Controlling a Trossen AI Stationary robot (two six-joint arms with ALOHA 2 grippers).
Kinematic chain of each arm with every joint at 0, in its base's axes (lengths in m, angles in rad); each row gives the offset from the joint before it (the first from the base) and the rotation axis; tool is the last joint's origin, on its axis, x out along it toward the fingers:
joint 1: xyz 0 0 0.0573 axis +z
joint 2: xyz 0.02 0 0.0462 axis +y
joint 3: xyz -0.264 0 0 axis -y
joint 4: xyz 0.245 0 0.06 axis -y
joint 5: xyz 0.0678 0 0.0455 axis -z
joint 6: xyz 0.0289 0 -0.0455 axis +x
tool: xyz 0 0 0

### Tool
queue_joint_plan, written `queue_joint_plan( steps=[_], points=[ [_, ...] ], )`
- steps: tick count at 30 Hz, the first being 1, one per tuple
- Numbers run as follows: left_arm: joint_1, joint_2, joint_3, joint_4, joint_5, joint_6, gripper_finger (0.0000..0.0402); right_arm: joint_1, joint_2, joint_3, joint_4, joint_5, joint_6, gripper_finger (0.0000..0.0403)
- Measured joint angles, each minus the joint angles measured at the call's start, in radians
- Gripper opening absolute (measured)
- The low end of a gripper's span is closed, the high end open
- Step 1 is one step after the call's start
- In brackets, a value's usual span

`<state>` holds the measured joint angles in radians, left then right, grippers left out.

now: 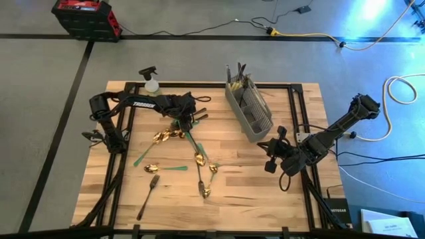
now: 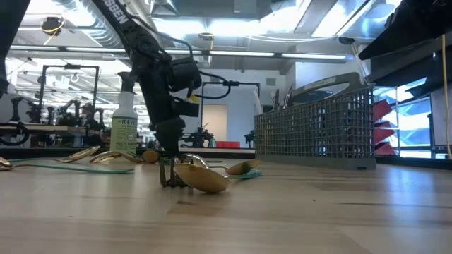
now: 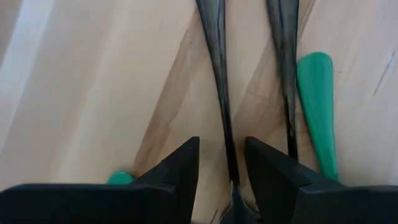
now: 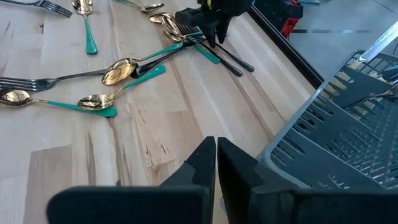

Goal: Sort silverware
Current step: Put the black fork into the silverware basket

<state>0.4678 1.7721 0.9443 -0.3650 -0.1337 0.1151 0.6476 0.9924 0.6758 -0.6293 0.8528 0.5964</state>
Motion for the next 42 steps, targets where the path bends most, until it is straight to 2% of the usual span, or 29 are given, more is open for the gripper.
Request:
queue_joint_plan(
  steps=[4,11,19,34,39,42],
  points=[
    [0.001,0.006,0.004,-0.007,0.019,0.032,0.0097,0.000,0.000,0.000,0.001,0.000,0.000,0.0001],
    [0.002,0.010,0.059,-0.072,0.065,0.058,0.0008,0.000,0.000,0.000,0.000,0.000,0.000,0.0001],
    [-0.006,0.013,0.174,-0.107,0.047,0.070,0.0002,0.000,0.000,0.000,0.000,0.000,0.000,0.0001],
    [-0.145,0.010,0.532,-0.207,-0.174,0.220,0.0000,0.000,0.000,0.000,0.000,0.000,0.000,0.0001],
    [-0.180,0.008,0.606,-0.211,-0.249,0.323,0.0000,0.000,0.000,0.000,0.000,0.000,0.000,0.0001],
    [-0.189,0.008,0.624,-0.205,-0.289,0.445,0.0000,0.000,0.000,0.000,0.000,0.000,0.000,0.0001]
  ],
)
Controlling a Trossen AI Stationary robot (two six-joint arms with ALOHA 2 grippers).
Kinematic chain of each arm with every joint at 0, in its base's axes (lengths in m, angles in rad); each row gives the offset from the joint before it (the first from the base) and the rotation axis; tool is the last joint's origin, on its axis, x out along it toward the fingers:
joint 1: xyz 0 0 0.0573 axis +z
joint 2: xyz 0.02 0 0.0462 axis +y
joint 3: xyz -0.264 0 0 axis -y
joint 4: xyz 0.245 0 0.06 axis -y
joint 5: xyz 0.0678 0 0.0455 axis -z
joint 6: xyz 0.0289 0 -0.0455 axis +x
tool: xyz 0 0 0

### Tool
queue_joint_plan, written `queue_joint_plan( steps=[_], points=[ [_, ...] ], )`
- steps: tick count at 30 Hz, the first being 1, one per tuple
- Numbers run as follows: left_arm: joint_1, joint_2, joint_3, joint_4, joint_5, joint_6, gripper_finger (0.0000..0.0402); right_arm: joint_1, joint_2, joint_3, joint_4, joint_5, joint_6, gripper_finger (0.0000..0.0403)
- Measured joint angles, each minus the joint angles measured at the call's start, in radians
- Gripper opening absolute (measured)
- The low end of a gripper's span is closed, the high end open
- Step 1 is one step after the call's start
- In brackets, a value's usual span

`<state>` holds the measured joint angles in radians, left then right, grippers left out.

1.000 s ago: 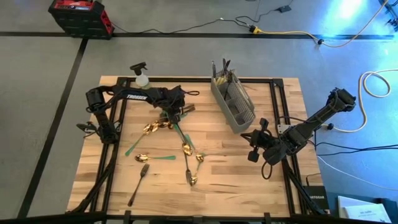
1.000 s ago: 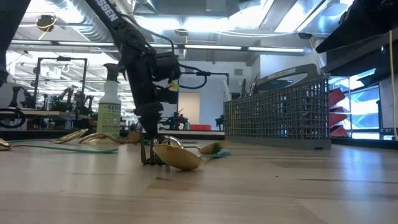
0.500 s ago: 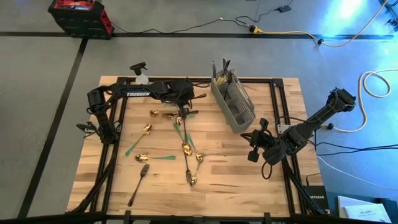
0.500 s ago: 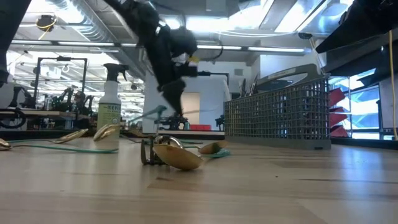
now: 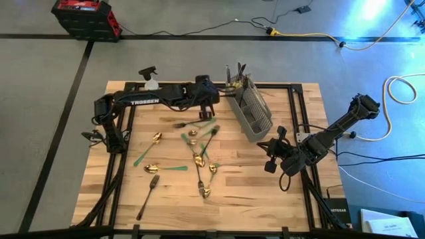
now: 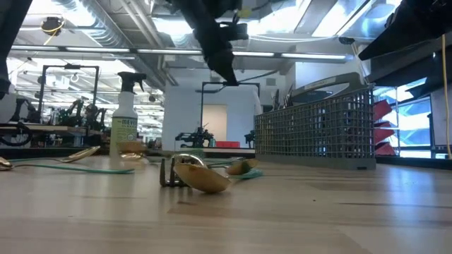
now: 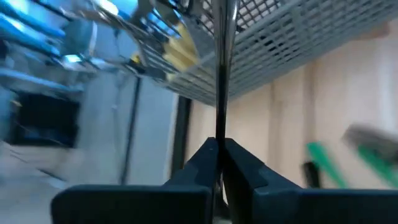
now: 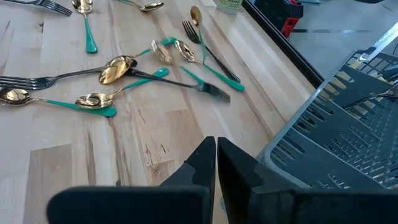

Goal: Sort silverware
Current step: Put the black fork into the silverware basket

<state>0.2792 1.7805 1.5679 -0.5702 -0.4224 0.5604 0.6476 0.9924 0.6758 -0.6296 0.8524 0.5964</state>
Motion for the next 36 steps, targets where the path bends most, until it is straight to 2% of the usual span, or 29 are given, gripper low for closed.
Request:
queue_joint_plan(
  steps=[3,6,12,16,20,22,26,36],
  points=[
    [-0.019,0.000,0.005,0.040,-0.033,0.193,0.0000,0.000,0.000,0.000,0.000,0.000,0.000,0.0001],
    [-0.051,0.000,0.005,0.109,-0.081,0.462,0.0000,0.000,0.000,0.000,0.000,0.000,0.000,0.0001],
    [-0.097,0.016,0.005,0.471,-0.240,0.973,0.0000,0.000,0.000,0.000,0.000,0.000,0.000,0.0001],
    [-0.100,0.049,0.007,0.715,-0.230,1.364,0.0000,0.000,0.000,0.000,0.000,0.000,-0.001,0.0001],
    [-0.085,0.097,0.006,0.783,-0.142,1.717,0.0000,0.000,0.000,0.000,-0.004,0.000,-0.001,0.0001],
    [-0.067,0.115,0.007,0.766,-0.107,1.776,0.0000,0.000,0.000,-0.001,-0.005,-0.003,-0.001,0.0001],
    [-0.027,0.176,0.010,0.791,-0.107,1.883,0.0000,0.000,0.000,-0.001,-0.013,-0.009,-0.001,0.0001],
    [0.035,0.335,0.009,0.935,-0.100,1.920,0.0000,0.000,0.001,-0.001,-0.016,-0.011,0.053,0.0001]
  ],
)
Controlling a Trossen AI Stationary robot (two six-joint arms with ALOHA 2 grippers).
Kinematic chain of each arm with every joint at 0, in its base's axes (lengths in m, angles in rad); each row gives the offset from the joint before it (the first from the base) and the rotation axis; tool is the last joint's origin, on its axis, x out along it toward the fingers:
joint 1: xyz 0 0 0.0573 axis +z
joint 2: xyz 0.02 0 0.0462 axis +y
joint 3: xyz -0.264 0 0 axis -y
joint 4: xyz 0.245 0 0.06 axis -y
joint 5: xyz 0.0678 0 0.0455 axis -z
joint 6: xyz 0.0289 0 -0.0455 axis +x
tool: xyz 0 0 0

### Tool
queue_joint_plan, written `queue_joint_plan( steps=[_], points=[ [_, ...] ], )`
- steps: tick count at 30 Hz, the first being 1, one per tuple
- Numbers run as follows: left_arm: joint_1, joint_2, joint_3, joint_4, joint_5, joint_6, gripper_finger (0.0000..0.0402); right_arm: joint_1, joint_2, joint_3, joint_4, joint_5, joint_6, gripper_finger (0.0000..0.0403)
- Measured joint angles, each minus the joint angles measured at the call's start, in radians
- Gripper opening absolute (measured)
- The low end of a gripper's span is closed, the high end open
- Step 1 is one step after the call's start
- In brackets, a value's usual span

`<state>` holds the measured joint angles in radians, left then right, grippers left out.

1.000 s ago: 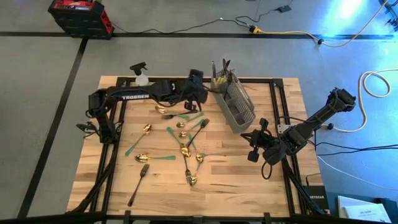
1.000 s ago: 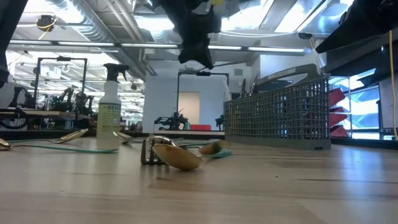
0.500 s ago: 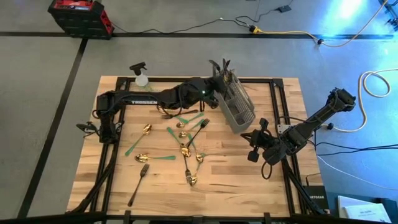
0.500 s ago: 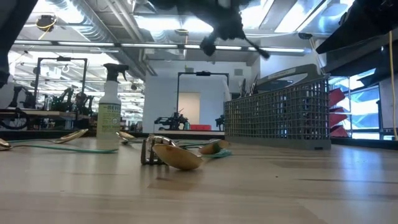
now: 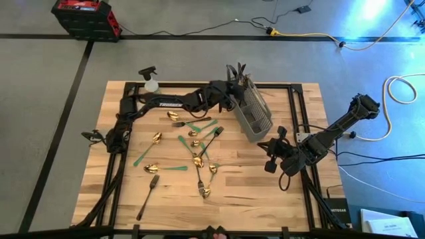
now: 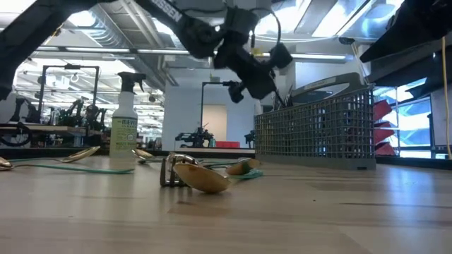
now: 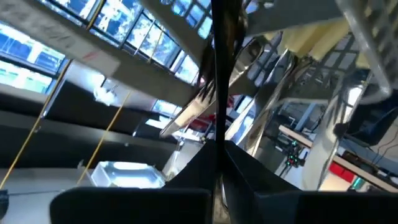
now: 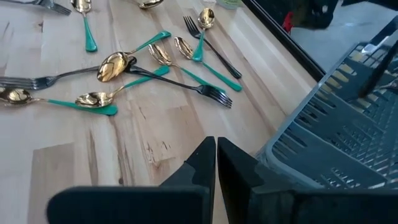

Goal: Sort silverware
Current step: Put the black fork into the silverware basket

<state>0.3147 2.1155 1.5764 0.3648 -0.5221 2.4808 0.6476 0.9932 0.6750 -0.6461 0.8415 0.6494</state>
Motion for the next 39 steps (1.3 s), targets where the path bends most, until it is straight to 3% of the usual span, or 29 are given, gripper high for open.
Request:
queue_joint_plan(
  steps=[9,21,28,33,39],
  points=[
    [-0.022,0.020,0.000,0.021,0.004,0.009,0.0008,0.000,0.017,0.000,0.001,-0.011,0.052,0.0001],
    [-0.043,0.020,0.000,0.020,-0.004,0.003,0.0063,0.000,0.118,0.000,-0.001,-0.096,0.044,0.0001],
    [-0.067,0.013,0.000,0.096,-0.164,-0.004,0.0072,0.000,0.130,0.000,-0.002,-0.102,0.003,0.0001],
    [-0.105,-0.058,0.000,0.002,-0.309,-0.165,0.0072,0.000,0.130,0.000,-0.002,-0.112,0.001,0.0001],
    [-0.119,-0.161,0.000,-0.229,-0.364,-0.667,0.0072,0.000,0.130,0.000,0.001,-0.155,0.032,0.0001]
  ],
)
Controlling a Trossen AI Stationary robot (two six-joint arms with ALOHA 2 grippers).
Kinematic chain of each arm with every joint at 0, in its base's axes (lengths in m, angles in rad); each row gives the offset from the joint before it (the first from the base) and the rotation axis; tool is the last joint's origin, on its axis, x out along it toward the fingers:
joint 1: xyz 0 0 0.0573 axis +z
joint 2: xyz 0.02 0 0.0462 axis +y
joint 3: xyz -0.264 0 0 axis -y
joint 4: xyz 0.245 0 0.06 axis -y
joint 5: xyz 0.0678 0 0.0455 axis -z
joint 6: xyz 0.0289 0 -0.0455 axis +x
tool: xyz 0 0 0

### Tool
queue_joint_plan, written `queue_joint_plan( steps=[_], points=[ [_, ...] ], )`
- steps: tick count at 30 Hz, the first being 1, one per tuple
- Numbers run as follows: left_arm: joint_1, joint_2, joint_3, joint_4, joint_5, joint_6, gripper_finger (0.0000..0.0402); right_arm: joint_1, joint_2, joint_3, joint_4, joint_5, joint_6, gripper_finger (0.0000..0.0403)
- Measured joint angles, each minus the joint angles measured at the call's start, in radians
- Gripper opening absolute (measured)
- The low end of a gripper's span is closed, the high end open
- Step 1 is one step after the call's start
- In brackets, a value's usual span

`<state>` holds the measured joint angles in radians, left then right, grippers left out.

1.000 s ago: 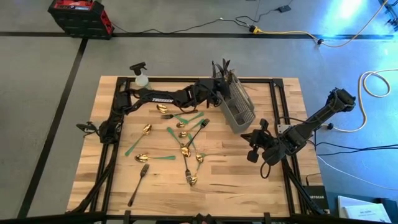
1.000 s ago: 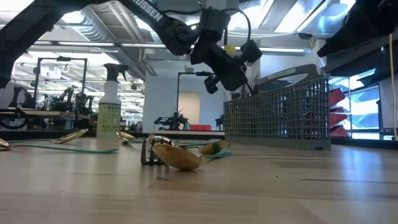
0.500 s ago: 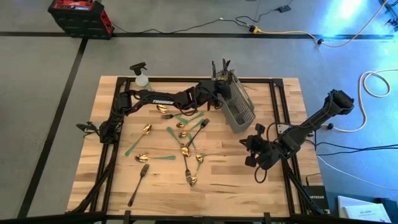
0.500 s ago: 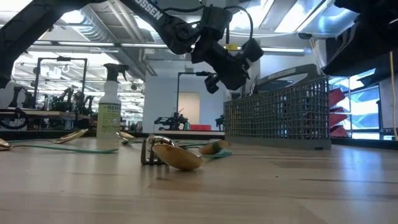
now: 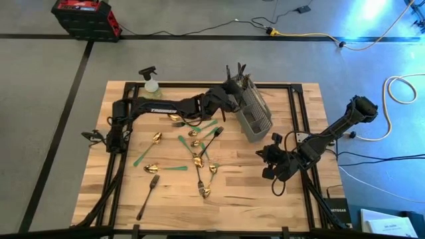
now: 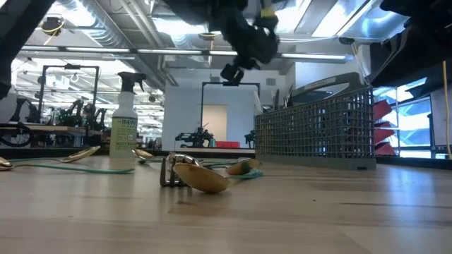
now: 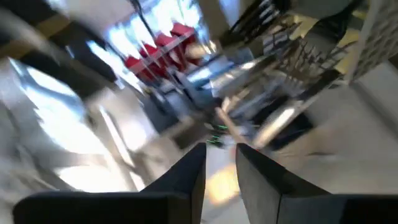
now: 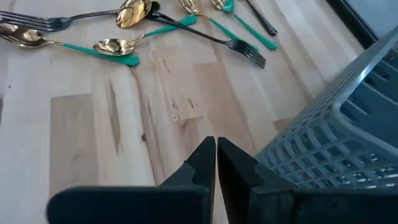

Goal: Sort silverware
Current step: Put the black fork into the silverware basket

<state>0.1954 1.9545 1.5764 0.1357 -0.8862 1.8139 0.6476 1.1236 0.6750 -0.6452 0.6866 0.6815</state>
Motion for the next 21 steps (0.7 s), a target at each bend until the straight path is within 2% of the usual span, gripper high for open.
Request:
queue_joint_plan(
  steps=[4,6,7,9,12,14,15,17,18,19,21],
  points=[
    [0.017,-0.074,0.000,-0.270,-0.063,-0.332,0.0072,0.000,0.000,0.000,0.014,0.000,0.003,0.0001],
    [0.032,-0.106,0.000,-0.464,-0.077,-0.553,0.0072,0.000,0.000,0.000,0.019,0.000,0.004,0.0001],
    [0.043,-0.121,0.000,-0.572,-0.053,-0.697,0.0072,0.000,0.000,0.000,0.019,0.000,0.004,0.0001],
    [0.067,-0.144,0.000,-0.798,0.094,-1.010,0.0073,0.000,0.000,0.000,0.020,0.000,0.004,0.0001],
    [0.101,-0.155,-0.001,-1.027,0.506,-1.393,0.0073,0.000,0.000,0.000,0.020,0.000,0.005,0.0001],
    [0.108,-0.155,-0.018,-1.030,0.790,-1.558,0.0072,0.000,0.000,0.000,0.020,0.000,0.006,0.0001],
    [0.105,-0.155,-0.035,-0.999,0.899,-1.621,0.0072,0.000,0.000,0.000,0.021,0.000,0.005,0.0001],
    [0.080,-0.155,-0.074,-0.895,1.032,-1.730,0.0072,0.000,0.000,0.000,0.022,0.003,-0.001,0.0001],
    [0.061,-0.155,-0.096,-0.844,1.045,-1.793,0.0072,0.000,0.000,0.000,0.023,0.007,-0.003,0.0001],
    [0.038,-0.153,-0.112,-0.814,1.003,-1.859,0.0072,0.000,0.000,0.000,0.023,0.009,-0.002,0.0001],
    [-0.011,-0.140,-0.132,-0.798,0.848,-1.913,0.0072,0.000,0.000,0.000,0.024,0.008,0.004,0.0001]
  ],
)
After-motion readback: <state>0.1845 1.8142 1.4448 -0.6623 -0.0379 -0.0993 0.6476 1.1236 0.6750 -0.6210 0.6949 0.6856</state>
